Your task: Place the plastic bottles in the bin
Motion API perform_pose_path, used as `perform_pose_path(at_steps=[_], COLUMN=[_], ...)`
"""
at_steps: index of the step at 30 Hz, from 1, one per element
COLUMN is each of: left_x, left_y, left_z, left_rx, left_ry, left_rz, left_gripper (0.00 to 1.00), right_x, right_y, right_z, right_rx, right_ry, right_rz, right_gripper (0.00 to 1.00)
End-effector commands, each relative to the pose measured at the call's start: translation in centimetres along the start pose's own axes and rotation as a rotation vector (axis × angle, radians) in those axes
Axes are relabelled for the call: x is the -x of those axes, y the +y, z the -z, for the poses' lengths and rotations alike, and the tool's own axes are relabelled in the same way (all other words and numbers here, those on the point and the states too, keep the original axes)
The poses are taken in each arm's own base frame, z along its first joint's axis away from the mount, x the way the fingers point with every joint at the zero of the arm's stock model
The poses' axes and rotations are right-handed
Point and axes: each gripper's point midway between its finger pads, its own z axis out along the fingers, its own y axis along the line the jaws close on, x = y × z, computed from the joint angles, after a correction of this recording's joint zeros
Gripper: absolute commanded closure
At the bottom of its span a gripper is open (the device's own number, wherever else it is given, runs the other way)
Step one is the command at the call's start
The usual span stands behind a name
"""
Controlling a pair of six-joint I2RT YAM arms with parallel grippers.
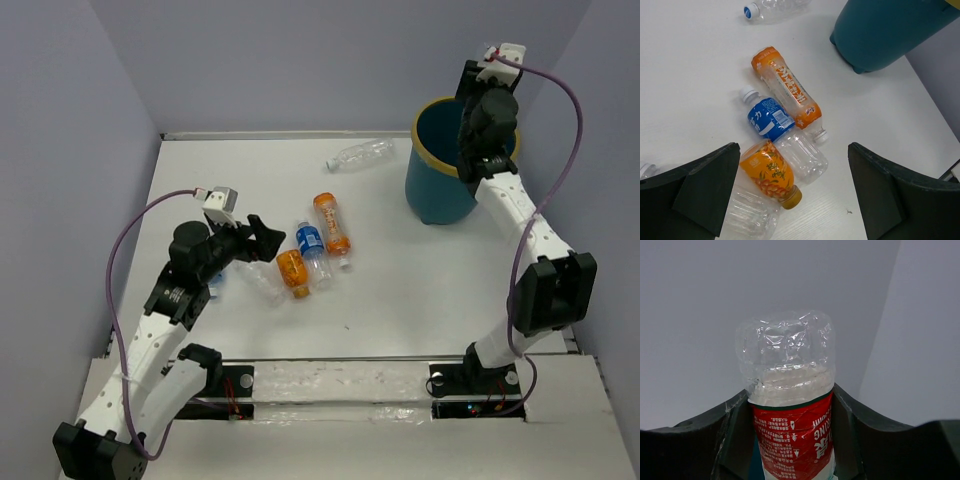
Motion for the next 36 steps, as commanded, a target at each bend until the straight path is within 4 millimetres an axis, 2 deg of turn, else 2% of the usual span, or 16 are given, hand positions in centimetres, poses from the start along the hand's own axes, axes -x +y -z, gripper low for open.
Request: perform_pose_path(at_steps=[1, 2, 5, 9, 13, 14, 15, 16, 17, 20, 21, 22, 24, 25, 28, 36], left_x=[1.8, 1.7, 1.7, 1.7, 2.7, 3.0, 1.6, 2.6, 1.3, -0.2, -0.5, 0.4, -1.5, -1.9, -1.1, -5.6], left_y=[-1.4, -1.4, -1.5, -2.8, -5.3, -5.2, -5.7, -5.2, -4.3, -2.3, -1.9, -1.8, -0.7, -0.5, 0.5, 3.2], left_z=[-0.7, -0.9, -1.8, -3.8, -6.6, -7.3, -8.6, -9.5, -11.0, -14.1, -14.8, -15.6, -17.5, -18.2, -21.1, -25.0], left_rx=[-0.068, -0.067, -0.067, -0.086, -0.076, -0.039, -0.022, 0.043, 0.094, 0.207, 0.230, 0.257, 0.301, 0.315, 0.391, 0.486], left_ry=[-0.036, -0.029, -0.011, 0.034, 0.051, 0.038, 0.078, 0.044, 0.082, 0.128, 0.137, 0.117, 0.181, 0.200, 0.193, 0.323], left_rz=[0.027, 0.034, 0.070, 0.109, 0.122, 0.120, 0.104, 0.089, 0.079, 0.068, 0.063, 0.070, 0.063, 0.060, 0.042, -0.004], left_gripper=[0.01, 0.01, 0.01, 0.01, 0.01, 0.01, 0.01, 0.01, 0.01, 0.01, 0.01, 0.02, 0.02, 0.02, 0.02, 0.03], right_x=[1.4, 1.2, 2.1, 2.7, 1.9, -0.3, 0.5, 0.1, -2.1, -1.7, -3.8, -2.9, -3.6, -5.3, -6.4, -6.7], right_y=[-1.5, -1.2, -0.5, 1.9, 4.8, 6.0, 5.6, 6.0, 6.6, 6.3, 6.4, 6.0, 6.1, 6.7, 6.6, 6.1], right_z=[0.7, 0.9, 2.1, 4.6, 9.2, 11.1, 12.6, 13.9, 15.9, 19.9, 21.8, 23.2, 25.4, 27.1, 29.4, 32.5], right_rx=[-0.036, -0.016, 0.068, 0.254, 0.442, 0.476, 0.485, 0.517, 0.549, 0.632, 0.655, 0.682, 0.723, 0.760, 0.796, 0.866], right_ry=[-0.125, -0.115, -0.080, 0.025, 0.158, 0.229, 0.232, 0.256, 0.329, 0.348, 0.412, 0.399, 0.433, 0.479, 0.519, 0.546], right_rz=[-0.054, -0.059, -0.093, -0.185, -0.301, -0.311, -0.334, -0.348, -0.353, -0.404, -0.401, -0.426, -0.471, -0.475, -0.484, -0.514], right_gripper=[0.34, 0.17, 0.06, 0.04, 0.08, 0.09, 0.09, 0.09, 0.09, 0.09, 0.09, 0.09, 0.10, 0.10, 0.10, 0.10])
